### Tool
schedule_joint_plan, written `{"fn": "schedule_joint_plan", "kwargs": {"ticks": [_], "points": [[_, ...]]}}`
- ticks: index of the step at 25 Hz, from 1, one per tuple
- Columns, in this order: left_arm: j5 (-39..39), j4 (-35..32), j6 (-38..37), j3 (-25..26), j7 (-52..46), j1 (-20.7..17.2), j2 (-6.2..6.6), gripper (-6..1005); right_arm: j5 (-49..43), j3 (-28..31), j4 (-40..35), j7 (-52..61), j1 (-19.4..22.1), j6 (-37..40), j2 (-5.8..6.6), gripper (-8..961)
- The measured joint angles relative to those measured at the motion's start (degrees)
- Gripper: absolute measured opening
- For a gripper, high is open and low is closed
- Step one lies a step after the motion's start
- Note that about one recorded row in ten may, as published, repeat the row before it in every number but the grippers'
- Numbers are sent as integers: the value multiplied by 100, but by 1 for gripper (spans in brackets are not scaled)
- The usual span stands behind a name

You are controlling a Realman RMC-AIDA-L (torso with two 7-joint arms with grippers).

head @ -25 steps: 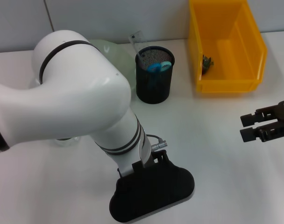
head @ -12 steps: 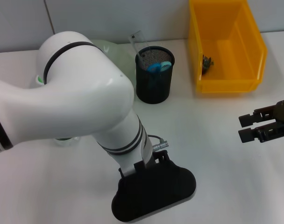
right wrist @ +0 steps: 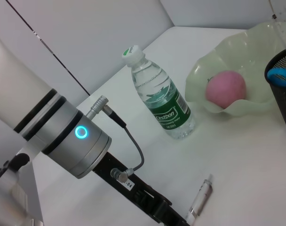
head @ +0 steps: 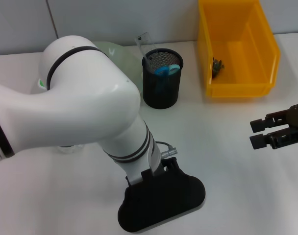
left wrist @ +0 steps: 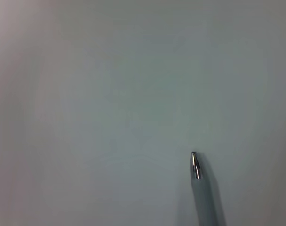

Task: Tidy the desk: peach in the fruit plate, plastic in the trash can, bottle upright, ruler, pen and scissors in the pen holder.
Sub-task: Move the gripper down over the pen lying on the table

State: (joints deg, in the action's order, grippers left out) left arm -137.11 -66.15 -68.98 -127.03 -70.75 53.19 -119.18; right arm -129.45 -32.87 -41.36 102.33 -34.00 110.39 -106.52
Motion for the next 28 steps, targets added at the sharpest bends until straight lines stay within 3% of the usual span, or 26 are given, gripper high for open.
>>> {"fn": "schedule_joint_plan", "kwargs": {"ticks": [10,28], "points": [[47,104,27,-9,-18,74,0,240,21,0,-2,-3,-2,-1,0,756],[62,118,123,-121,-103,106,0,187,24,0,-3,-34,-19,35,0,755]]}}
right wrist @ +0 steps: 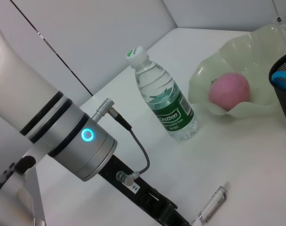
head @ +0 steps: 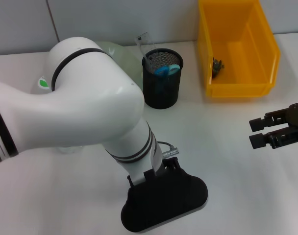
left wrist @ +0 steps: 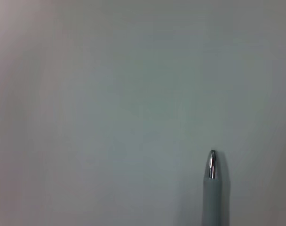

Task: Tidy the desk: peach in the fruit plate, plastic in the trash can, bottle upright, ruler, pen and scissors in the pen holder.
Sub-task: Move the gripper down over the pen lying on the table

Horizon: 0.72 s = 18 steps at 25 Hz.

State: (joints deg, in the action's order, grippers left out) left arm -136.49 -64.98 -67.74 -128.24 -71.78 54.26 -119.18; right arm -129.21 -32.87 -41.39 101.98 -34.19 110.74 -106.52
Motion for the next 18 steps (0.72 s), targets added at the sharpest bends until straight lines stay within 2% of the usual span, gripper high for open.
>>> {"fn": "schedule_joint_plan", "kwargs": {"ticks": [18], "points": [[0,106,140,-52,-15,24,0,215,2,0,0,-13,-33,-11,0,755]]}}
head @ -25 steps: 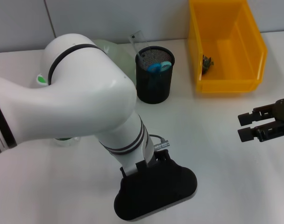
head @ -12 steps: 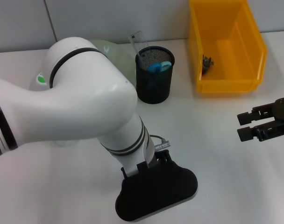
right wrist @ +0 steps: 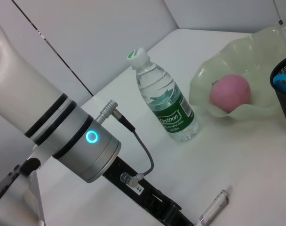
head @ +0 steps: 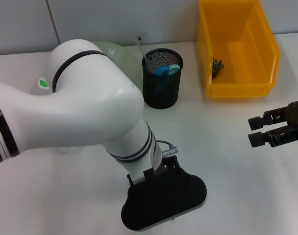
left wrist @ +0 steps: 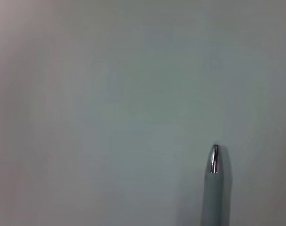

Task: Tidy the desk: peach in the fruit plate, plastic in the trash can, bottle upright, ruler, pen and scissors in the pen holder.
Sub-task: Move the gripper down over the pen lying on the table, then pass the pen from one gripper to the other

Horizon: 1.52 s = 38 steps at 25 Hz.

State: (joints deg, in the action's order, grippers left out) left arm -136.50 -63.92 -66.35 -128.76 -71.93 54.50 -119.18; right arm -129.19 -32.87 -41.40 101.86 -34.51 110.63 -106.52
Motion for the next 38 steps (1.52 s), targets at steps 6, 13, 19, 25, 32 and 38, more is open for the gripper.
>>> {"fn": "schedule_joint_plan", "kwargs": {"ticks": [6,13,19,25,32,38], "points": [[0,35,12,9,22,8,0,214,3,0,0,0,-3,-21,0,755],[12,74,45,11,35,14,-1,173,8,0,0,0,-7,-15,2,755],[22,94,48,9,55,28,0,134,9,18,-5,0,-11,-10,9,755],[24,-127,44,534,-45,-70,0,135,9,19,-63,0,-12,-14,15,755],[372,-342,-150,1668,-182,-331,0,137,9,61,-281,0,52,-3,4,755],[1296,-388,-153,2821,-666,-996,9,139,9,113,-577,3,188,46,21,755]]}}
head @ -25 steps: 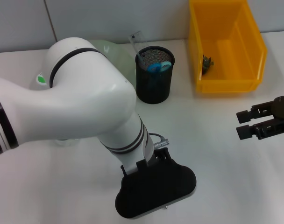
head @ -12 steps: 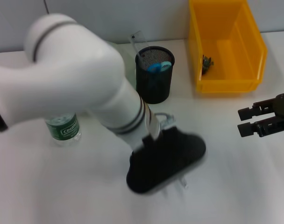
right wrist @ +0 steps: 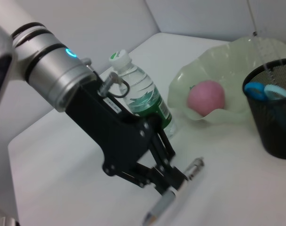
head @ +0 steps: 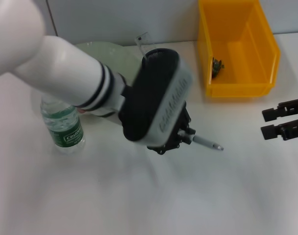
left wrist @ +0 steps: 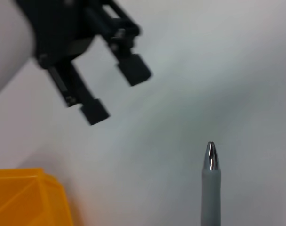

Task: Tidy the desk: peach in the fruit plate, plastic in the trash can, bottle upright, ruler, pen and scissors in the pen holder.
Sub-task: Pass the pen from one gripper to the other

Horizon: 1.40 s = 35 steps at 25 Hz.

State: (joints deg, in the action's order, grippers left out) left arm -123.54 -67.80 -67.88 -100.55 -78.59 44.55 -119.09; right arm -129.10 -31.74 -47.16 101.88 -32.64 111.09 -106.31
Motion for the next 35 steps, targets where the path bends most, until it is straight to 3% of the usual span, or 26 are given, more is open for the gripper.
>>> {"fn": "schedule_joint_plan", "kwargs": {"ticks": [6,8,11,13,18,22,27,28,29,32,33,35], "points": [[375,-381,63,269,-502,-488,13,140,-17,137,-307,-1,123,242,11,755],[639,-731,112,353,-877,-830,17,141,-38,140,-374,-43,175,310,25,755],[788,-863,140,380,-987,-961,20,142,-89,142,-429,-100,233,324,28,755],[1460,-1189,309,474,-1317,-1415,17,142,-161,168,-485,-277,322,328,30,755],[2358,-1369,450,479,-1431,-1851,23,144,-149,191,-507,-641,402,338,31,755],[2873,-1400,495,481,-1385,-2052,29,145,-98,194,-510,-880,392,340,15,755],[4145,-1272,625,461,-947,-2446,25,146,347,202,-502,-1360,445,324,-51,755],[4684,-1146,623,447,-734,-2561,28,147,535,205,-502,-1561,485,296,-82,755],[4684,-1146,623,447,-734,-2561,28,147,535,205,-502,-1561,485,296,-82,755],[5465,-871,572,406,-470,-2671,27,148,739,259,-469,-1849,516,277,-157,755],[6005,-579,489,377,-303,-2698,26,148,839,373,-453,-2092,526,274,-243,755],[6300,-421,437,373,-235,-2700,26,148,883,449,-443,-2230,533,274,-297,755]]}}
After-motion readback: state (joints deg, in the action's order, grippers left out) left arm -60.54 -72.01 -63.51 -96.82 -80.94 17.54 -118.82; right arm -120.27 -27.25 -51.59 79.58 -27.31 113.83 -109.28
